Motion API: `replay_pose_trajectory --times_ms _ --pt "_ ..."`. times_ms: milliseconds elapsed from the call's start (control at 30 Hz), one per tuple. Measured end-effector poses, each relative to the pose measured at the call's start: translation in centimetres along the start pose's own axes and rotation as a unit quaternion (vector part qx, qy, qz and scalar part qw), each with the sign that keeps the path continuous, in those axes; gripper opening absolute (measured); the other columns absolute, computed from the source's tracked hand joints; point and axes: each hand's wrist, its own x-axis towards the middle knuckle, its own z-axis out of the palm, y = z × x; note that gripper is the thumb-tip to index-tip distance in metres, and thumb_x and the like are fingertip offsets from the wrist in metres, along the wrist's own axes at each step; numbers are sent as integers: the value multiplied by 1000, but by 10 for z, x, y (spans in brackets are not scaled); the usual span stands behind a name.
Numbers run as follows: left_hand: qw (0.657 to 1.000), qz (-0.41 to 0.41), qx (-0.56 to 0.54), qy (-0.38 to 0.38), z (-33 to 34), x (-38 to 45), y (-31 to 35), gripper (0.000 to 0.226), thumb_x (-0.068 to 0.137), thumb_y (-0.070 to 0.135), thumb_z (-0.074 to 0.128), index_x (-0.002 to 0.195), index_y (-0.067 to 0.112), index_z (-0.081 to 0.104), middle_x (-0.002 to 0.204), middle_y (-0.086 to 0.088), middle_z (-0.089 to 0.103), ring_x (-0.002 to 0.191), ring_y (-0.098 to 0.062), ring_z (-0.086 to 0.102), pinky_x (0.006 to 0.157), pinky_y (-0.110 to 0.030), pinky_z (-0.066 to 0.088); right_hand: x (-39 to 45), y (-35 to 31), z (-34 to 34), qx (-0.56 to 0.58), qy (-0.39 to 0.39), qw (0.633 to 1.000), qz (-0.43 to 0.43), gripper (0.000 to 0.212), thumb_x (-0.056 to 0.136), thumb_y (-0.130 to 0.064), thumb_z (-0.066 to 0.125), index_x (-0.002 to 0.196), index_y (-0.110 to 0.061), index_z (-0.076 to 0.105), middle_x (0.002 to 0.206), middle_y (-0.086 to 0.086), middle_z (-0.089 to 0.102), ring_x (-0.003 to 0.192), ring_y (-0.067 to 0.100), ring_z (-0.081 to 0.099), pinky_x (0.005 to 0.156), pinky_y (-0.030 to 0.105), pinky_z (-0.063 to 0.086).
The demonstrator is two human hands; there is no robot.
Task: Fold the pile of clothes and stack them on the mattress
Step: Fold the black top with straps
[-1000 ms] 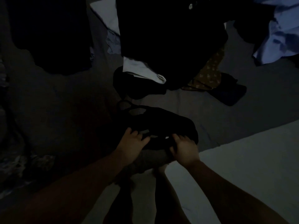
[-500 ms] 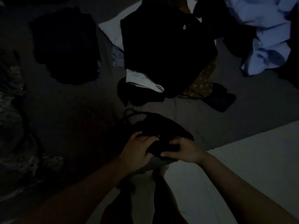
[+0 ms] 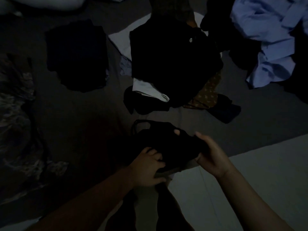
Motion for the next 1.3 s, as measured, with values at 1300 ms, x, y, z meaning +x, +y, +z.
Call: replay_pose_trajectory --times_ms 1300 --pt "825 -407 -253 299 -98 -83 -110 26 85 6 62 111 5 63 109 -15 65 101 -32 62 87 -37 45 -1 -80 55 -584 208 714 -324 29 87 -1 60 111 -15 66 101 -3 67 90 0 61 73 2 43"
